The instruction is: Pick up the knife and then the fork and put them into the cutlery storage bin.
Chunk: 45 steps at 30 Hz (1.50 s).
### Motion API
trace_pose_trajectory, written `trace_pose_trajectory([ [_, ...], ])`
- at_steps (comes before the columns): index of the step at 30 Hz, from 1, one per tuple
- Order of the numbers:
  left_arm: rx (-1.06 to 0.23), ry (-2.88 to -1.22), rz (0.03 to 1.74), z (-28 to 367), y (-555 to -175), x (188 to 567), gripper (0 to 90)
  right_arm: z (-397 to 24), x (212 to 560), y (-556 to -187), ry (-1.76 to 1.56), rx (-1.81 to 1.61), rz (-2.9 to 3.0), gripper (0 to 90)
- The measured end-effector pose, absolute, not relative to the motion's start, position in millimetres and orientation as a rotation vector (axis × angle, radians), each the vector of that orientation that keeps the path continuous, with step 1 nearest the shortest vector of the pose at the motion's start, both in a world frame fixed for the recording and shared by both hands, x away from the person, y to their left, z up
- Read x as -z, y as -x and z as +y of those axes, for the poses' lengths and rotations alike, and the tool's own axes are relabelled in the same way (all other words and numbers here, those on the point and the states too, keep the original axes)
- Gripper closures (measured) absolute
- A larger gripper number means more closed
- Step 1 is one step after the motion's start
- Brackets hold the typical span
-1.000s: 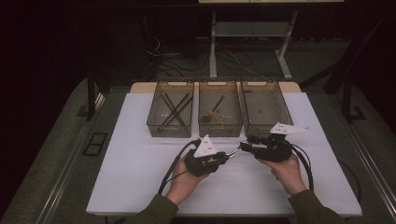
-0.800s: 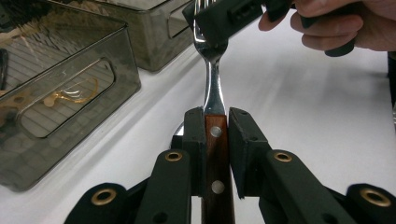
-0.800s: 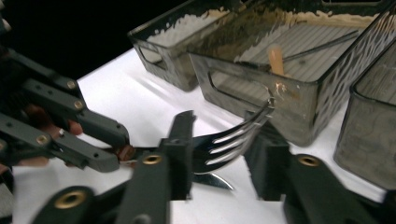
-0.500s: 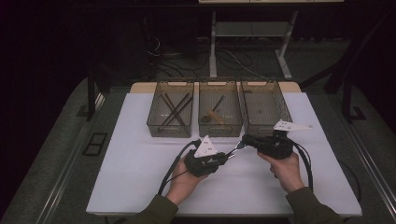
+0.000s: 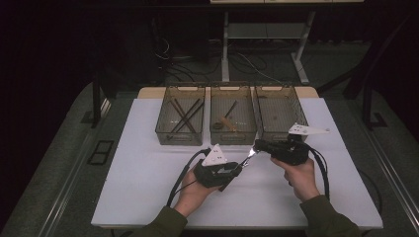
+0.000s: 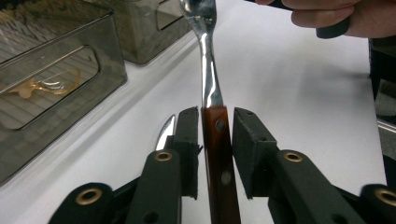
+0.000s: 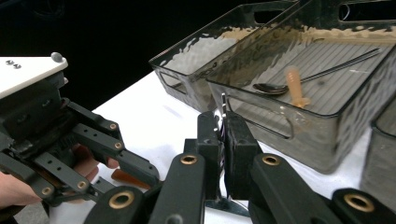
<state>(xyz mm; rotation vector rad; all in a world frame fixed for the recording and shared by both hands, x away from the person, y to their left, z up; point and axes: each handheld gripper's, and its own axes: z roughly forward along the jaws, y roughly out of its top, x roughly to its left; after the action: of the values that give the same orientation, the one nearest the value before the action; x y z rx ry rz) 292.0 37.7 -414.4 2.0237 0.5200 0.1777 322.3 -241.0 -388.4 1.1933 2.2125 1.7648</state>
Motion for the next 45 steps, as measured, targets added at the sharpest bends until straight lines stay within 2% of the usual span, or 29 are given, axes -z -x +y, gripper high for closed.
trace_pose_trajectory([
  [5,-0.179,-2.003,0.525,56.7,-290.6,412.5,60.3,-251.9,384.0,-323.3,-1.204,-1.761,2.175,86.4],
  [17,-0.194,-1.98,0.548,112.1,-289.1,410.1,48.5,-275.6,371.8,-335.5,-1.241,-1.688,2.12,86.4],
  [26,-0.199,-2.0,0.562,143.1,-278.1,422.4,37.9,-298.3,362.0,-344.4,-1.28,-1.668,2.059,86.3],
  [37,-0.19,-2.011,0.602,164.6,-270.4,433.4,14.8,-320.0,340.5,-361.6,-1.308,-1.641,1.995,86.4],
  [45,-0.202,-2.002,0.638,165.0,-269.9,435.0,0.0,-336.7,317.2,-375.5,-1.316,-1.598,1.928,86.3],
])
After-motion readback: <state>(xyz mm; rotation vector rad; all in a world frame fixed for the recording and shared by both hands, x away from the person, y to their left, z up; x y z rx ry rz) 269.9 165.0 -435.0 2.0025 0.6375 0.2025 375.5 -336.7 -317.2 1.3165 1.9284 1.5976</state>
